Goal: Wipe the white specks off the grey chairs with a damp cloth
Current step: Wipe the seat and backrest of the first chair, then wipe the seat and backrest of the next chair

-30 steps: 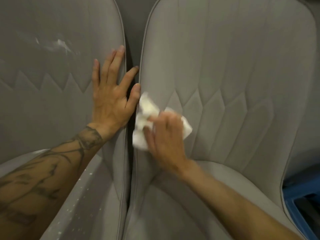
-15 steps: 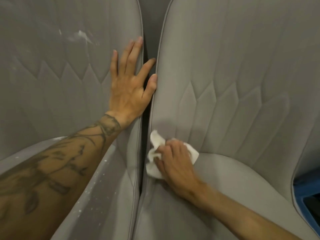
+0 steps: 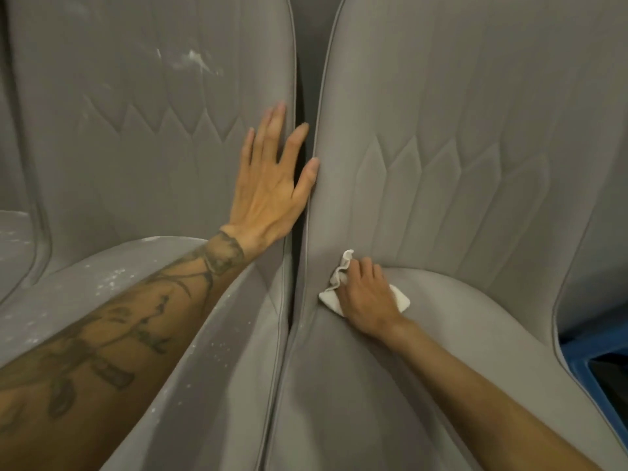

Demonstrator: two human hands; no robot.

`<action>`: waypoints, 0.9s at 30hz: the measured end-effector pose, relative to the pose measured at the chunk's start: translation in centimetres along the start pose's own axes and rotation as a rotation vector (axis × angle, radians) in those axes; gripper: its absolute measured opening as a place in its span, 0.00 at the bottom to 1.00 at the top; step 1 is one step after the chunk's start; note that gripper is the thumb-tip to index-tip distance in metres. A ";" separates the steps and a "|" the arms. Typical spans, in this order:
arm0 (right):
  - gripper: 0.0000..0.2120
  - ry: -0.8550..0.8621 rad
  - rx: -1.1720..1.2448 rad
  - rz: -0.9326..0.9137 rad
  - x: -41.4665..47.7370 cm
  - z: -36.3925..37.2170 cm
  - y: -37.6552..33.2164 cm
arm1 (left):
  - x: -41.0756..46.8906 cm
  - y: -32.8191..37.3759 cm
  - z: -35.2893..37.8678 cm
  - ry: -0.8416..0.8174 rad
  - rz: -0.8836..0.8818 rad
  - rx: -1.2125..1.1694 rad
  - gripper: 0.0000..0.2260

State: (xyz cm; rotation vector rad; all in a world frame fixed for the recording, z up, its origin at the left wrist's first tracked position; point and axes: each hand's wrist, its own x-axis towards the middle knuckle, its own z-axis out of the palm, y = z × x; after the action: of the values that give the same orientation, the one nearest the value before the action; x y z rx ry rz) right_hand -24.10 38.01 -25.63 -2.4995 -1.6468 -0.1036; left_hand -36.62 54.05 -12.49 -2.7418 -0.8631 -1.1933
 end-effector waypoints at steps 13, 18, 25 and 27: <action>0.14 0.058 0.057 -0.091 -5.7 -0.7 -6.8 | -19.6 -2.5 -5.7 -0.505 -0.259 0.104 0.14; 0.21 0.058 0.079 -0.222 -10.1 0.5 -11.4 | -22.1 -5.7 -8.4 -0.559 -0.311 0.181 0.16; 0.14 0.077 0.133 -0.011 -5.6 0.4 -14.2 | -23.5 -12.2 -11.3 -0.572 -0.310 0.194 0.26; 0.14 0.101 0.089 0.121 -4.8 0.8 -15.7 | -23.9 -14.3 -11.8 -0.568 -0.299 0.191 0.25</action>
State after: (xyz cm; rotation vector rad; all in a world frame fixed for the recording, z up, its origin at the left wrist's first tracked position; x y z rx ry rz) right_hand -40.40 39.86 -25.81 -2.4762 -1.4264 -0.1370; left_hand -64.87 51.92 -23.18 -2.8861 -1.3874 -0.2987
